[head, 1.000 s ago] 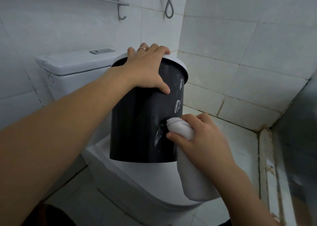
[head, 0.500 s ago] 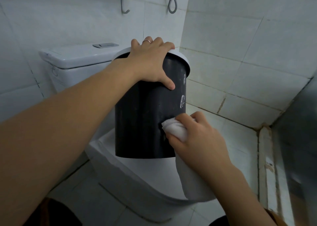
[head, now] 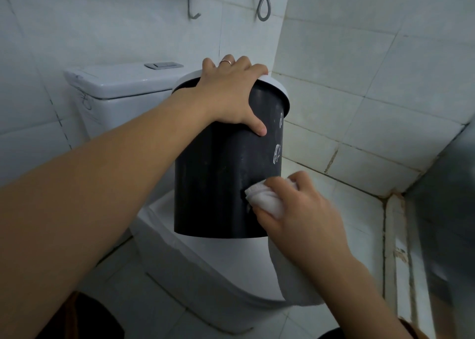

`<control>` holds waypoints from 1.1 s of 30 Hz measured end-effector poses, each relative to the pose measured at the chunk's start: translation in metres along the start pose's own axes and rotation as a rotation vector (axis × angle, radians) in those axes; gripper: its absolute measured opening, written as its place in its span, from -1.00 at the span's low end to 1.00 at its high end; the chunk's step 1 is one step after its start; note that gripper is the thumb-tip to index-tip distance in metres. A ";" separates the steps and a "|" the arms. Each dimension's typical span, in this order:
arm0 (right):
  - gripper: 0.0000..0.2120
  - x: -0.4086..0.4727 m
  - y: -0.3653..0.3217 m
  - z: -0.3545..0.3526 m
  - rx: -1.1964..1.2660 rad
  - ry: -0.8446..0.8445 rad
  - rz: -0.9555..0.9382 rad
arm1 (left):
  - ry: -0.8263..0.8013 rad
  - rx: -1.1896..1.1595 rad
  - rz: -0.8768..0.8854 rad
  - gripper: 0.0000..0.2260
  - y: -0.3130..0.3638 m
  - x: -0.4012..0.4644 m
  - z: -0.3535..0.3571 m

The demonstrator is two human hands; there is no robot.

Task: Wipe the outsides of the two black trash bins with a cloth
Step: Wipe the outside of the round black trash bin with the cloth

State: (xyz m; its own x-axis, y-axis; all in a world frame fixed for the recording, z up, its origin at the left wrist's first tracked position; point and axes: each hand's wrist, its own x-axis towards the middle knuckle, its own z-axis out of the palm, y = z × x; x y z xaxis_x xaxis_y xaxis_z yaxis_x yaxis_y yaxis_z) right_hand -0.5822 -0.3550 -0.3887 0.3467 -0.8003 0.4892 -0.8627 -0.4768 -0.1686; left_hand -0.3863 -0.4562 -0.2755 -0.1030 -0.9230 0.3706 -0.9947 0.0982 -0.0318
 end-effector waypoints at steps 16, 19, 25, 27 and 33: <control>-0.80 -0.003 -0.003 -0.004 -0.079 -0.021 0.010 | 0.008 0.025 0.002 0.00 0.004 0.002 0.002; -0.82 -0.017 -0.005 -0.003 -0.087 -0.052 -0.007 | 0.007 0.036 0.011 0.01 0.006 0.002 0.002; -0.79 0.007 -0.004 -0.005 -0.047 0.017 0.020 | 0.008 0.063 0.016 0.01 0.012 0.001 0.002; -0.78 0.010 -0.004 -0.004 -0.041 0.026 0.026 | 0.006 0.066 0.018 0.01 0.013 0.001 0.002; -0.80 -0.027 0.000 0.000 -0.094 -0.028 0.001 | -0.001 0.051 0.019 0.01 0.012 0.000 0.000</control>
State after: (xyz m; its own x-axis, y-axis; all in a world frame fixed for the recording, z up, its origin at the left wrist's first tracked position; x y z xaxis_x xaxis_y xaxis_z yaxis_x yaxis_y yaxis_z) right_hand -0.5915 -0.3338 -0.4022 0.3550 -0.8114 0.4643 -0.8934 -0.4408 -0.0873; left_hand -0.3978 -0.4549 -0.2760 -0.1219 -0.9217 0.3683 -0.9916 0.0969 -0.0859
